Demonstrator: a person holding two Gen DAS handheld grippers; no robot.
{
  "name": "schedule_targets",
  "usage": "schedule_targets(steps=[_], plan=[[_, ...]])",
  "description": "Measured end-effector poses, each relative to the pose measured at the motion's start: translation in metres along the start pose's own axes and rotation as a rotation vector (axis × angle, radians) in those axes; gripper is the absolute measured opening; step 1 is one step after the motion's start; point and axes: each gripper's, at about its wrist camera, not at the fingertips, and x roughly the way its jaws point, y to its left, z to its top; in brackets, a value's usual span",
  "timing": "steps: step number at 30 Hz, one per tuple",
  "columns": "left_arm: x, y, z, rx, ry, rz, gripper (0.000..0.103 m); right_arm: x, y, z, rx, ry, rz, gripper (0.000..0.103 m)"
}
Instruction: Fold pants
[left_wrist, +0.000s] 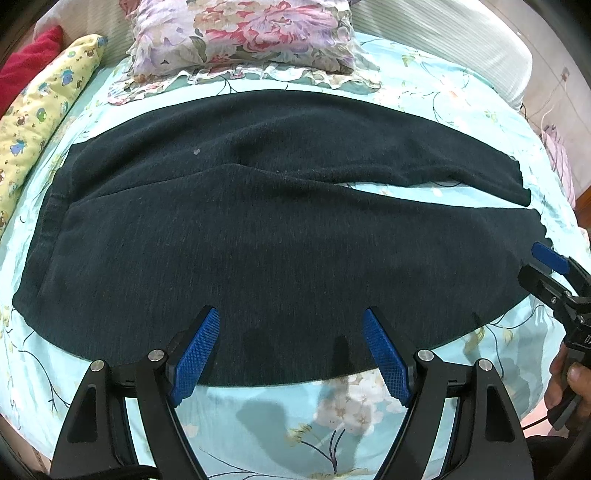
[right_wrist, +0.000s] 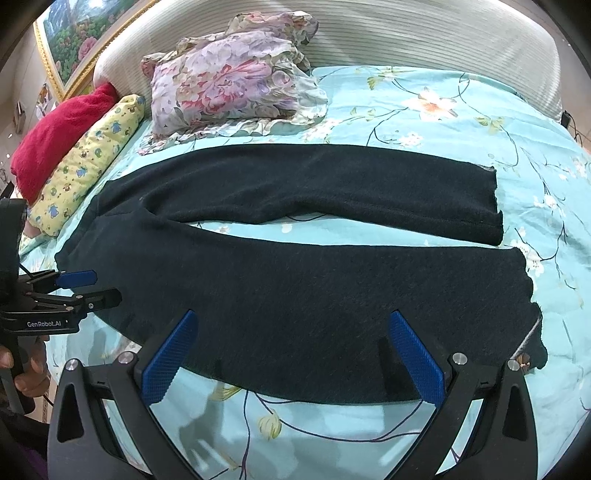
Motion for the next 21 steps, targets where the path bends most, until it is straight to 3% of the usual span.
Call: schedule_targets(steps=[12,21], plan=[[-0.001,0.000,0.028,0.020,0.004,-0.038,0.080,-0.002,-0.016,0.016,0.037,-0.047,-0.044,0.103],[0.011,0.004,0.085,0.075,0.009,-0.090,0.080,0.002,-0.053,0.052,0.131,-0.055,-0.050,0.103]])
